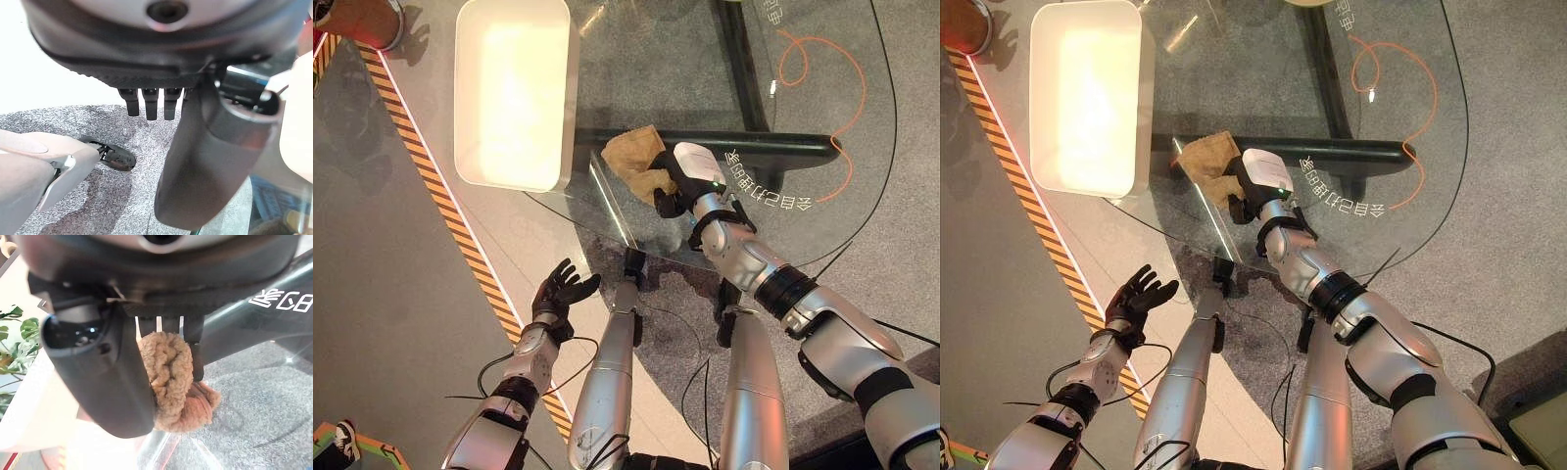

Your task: Wipe the table with a cloth and put it in the basket.

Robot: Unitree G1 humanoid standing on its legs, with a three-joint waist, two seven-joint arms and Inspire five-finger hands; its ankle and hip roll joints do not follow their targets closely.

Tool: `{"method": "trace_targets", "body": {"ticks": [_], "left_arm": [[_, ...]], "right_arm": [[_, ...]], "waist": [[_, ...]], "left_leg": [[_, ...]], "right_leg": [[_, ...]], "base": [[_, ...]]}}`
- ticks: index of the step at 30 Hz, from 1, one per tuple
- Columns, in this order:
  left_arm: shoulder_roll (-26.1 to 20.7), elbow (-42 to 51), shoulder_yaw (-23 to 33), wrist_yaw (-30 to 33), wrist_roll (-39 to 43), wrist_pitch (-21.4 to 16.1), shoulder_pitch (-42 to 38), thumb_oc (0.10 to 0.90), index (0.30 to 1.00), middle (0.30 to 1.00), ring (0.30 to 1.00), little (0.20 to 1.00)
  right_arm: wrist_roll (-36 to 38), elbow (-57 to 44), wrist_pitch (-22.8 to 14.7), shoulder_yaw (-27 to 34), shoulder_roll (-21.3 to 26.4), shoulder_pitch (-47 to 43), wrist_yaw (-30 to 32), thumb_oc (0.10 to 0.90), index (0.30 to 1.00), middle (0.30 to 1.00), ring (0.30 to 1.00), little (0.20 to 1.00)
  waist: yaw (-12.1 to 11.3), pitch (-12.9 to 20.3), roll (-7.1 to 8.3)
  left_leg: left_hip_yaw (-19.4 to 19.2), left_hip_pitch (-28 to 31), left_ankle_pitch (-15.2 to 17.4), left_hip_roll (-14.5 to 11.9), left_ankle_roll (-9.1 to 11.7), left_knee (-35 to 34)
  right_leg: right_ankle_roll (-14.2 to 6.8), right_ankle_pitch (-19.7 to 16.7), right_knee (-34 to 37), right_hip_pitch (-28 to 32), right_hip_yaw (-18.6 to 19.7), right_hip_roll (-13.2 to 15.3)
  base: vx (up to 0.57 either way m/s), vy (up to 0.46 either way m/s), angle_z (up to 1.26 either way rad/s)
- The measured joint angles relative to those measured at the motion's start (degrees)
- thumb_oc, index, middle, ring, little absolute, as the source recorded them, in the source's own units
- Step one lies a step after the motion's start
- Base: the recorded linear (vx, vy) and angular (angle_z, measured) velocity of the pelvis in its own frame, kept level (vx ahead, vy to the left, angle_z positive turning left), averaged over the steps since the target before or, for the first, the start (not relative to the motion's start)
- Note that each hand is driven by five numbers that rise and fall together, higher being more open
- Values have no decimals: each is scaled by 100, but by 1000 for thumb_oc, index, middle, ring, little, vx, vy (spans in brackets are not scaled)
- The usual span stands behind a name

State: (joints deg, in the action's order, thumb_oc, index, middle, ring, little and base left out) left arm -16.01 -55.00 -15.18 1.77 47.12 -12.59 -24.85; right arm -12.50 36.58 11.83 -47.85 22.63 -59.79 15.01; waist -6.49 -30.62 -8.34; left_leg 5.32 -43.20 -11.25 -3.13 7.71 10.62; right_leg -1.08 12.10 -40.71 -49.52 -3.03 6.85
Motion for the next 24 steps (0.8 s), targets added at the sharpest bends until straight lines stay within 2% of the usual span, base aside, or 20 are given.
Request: {"method": "trace_targets", "body": {"ticks": [13, 24], "left_arm": [[-2, -43, -1, -12, -4, 76, -125, 800, 900, 900, 900, 900], [-5, -110, -3, -101, -5, 99, -258, 800, 900, 900, 900, 900]], "right_arm": [[-114, 1, -240, -161, 17, -19, -579, 100, 300, 300, 300, 200], [-140, 95, -386, -183, 35, -25, -616, 100, 300, 300, 300, 200]], "waist": [[-1, 1, -1], [-13, 1, -1]], "left_leg": [[56, -3, -36, -6, 50, -50], [90, -10, -41, -6, 53, -42]], "right_leg": [[20, 29, -21, 1, -78, 18], [23, 32, -31, 11, -113, 21]], "base": [[0, -6, 1], [0, 0, 0]]}}
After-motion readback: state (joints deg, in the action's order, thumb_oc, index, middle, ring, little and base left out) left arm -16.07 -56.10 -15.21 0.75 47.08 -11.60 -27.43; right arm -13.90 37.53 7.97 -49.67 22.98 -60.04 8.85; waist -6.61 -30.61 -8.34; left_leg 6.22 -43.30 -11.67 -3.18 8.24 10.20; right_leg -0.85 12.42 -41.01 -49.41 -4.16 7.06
